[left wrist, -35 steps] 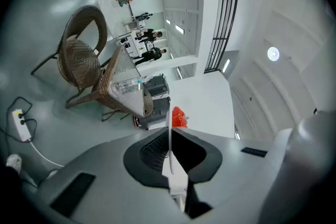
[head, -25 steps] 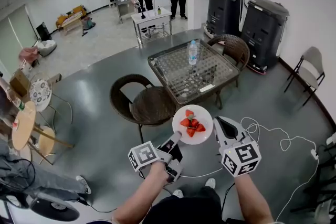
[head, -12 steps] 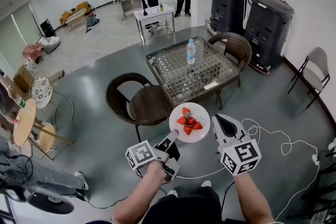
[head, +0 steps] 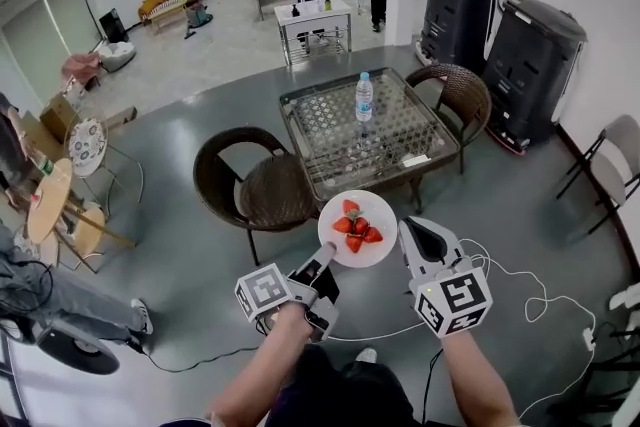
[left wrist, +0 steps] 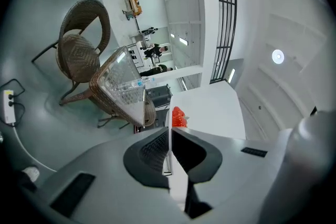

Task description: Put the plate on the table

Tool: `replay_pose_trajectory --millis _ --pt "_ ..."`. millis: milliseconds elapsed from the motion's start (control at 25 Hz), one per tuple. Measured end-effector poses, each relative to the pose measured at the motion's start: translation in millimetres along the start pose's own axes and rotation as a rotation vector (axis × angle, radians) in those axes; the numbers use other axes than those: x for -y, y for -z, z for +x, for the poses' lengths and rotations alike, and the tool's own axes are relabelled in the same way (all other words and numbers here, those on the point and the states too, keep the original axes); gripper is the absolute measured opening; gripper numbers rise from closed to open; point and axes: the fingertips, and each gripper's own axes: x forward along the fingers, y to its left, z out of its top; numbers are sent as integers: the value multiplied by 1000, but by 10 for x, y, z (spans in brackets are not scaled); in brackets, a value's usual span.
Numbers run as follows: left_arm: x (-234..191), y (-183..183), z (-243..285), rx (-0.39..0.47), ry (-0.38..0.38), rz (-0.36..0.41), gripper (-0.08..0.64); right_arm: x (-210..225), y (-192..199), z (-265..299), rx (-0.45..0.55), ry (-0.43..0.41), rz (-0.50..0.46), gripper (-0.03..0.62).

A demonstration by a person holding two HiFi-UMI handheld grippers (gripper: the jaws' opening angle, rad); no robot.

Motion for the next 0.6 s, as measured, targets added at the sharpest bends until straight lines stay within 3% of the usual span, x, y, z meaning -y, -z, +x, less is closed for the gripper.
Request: replay_pose_trajectory --millis 600 --pt "-176 -237 569 55 -53 5 18 513 135 478 -22 -67 16 5"
